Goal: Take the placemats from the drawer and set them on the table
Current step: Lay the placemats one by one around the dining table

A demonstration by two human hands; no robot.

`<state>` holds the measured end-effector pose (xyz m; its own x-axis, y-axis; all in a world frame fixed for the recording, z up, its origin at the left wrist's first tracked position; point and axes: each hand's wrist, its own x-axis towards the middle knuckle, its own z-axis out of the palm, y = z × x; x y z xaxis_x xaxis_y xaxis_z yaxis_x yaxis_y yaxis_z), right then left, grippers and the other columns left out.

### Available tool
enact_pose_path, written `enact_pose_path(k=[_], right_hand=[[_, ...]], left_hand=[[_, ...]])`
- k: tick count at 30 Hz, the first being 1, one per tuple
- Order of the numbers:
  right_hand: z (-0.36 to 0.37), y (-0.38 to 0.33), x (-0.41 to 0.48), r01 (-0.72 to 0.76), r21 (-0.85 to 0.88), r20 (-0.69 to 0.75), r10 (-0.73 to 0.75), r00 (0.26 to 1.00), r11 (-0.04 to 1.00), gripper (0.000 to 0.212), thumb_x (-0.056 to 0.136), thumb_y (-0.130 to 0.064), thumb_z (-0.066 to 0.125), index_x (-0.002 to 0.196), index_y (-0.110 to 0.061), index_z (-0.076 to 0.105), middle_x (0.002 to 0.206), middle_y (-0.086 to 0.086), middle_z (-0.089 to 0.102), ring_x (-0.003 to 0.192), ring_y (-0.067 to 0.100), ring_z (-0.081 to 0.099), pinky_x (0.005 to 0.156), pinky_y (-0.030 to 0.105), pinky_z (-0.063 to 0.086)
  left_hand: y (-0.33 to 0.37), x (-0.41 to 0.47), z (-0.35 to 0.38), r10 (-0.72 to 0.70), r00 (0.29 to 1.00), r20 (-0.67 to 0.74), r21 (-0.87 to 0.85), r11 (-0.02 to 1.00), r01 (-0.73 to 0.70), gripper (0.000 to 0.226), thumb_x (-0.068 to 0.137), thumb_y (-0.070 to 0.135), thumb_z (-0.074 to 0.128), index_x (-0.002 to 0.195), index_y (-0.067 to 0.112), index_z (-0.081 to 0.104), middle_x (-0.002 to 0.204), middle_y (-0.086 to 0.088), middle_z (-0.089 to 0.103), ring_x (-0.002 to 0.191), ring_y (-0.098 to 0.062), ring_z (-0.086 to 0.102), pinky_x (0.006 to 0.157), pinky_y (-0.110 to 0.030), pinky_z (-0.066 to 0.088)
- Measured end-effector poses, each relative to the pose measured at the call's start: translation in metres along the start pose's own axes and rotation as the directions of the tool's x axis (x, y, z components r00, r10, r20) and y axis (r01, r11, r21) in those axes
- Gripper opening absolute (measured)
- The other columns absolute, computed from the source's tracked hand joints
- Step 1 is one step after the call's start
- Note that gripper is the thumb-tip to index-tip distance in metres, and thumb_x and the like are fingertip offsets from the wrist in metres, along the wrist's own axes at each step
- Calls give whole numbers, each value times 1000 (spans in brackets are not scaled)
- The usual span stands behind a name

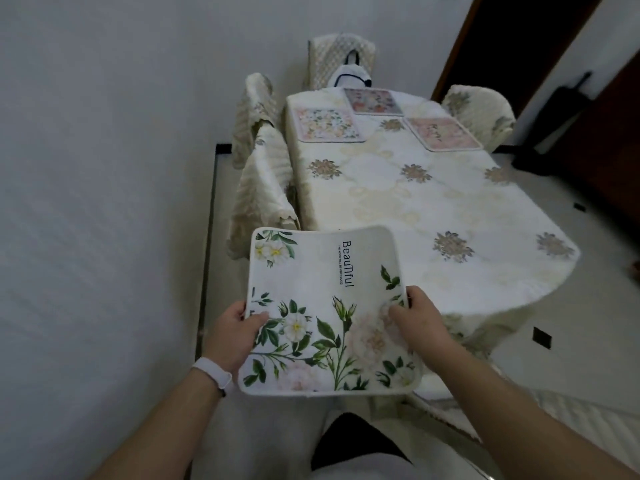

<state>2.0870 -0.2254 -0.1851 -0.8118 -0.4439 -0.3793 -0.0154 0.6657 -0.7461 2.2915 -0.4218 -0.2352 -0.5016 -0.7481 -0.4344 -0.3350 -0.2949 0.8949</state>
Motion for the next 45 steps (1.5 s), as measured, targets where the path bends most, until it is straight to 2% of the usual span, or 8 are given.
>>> enact_pose_path(k=[5,12,21,31,34,38,42,45], right_hand=[[-17,-2,64,-26,21,-55,27,998,999,12,94,-14,49,105,-18,53,92,4,61,78,22,60,57,31,44],[-37,-6,205,-16,7,-5,16,1000,1000,16,93,-17,51,108,-17,51,92,1,61,79,19,60,60,32,46],[-94,-28,356,37,-49,55,-34,998,998,18,94,-18,49,112,-19,49,91,-4,59,76,15,58,56,30,41],[-84,-48,458,33,-103,23,-31,999,994,22,91,-14,53,113,-19,49,86,-6,56,73,13,55,62,32,43],[-80,-52,482,-3,-108,28,6,1000,994,23,91,-12,51,113,-17,50,91,-2,60,75,16,57,61,32,42],[-69,-47,508,-15,-203,22,19,1000,979,23,93,-11,48,116,-14,49,98,5,62,81,26,58,65,33,44],[-59,-40,523,-55,-231,-24,51,998,971,31,93,-9,46,123,-10,48,98,7,61,82,28,55,71,35,46],[-54,-34,528,-67,-253,-64,53,997,965,39,91,-11,47,129,-10,47,110,10,57,98,30,57,80,37,47]], left_hand=[[29,54,42,19,999,48,32,999,-20,10,92,6,61,100,10,64,92,-12,74,81,-33,72,73,-48,59],[71,149,120,44,999,15,181,982,-46,11,93,12,59,101,19,63,92,0,74,81,-20,72,64,-32,56],[125,255,202,-86,996,-25,147,985,89,14,93,11,61,106,13,64,96,-11,75,85,-33,72,77,-54,58],[140,352,233,-184,981,-66,111,975,190,16,94,7,57,101,18,66,100,-12,74,87,-35,71,79,-55,58],[139,379,241,-182,982,-50,202,961,188,16,94,8,58,103,20,65,103,-9,72,88,-30,70,78,-47,59],[139,409,247,-169,985,-42,311,934,173,16,92,12,61,107,18,62,97,-4,70,84,-22,69,61,-26,53],[135,427,246,-173,983,-58,386,904,182,14,91,13,63,105,15,61,96,-4,69,79,-16,66,58,-25,50],[131,434,238,-173,981,-87,472,860,194,21,88,18,65,108,16,58,104,-7,68,86,-21,64,76,-37,55]])
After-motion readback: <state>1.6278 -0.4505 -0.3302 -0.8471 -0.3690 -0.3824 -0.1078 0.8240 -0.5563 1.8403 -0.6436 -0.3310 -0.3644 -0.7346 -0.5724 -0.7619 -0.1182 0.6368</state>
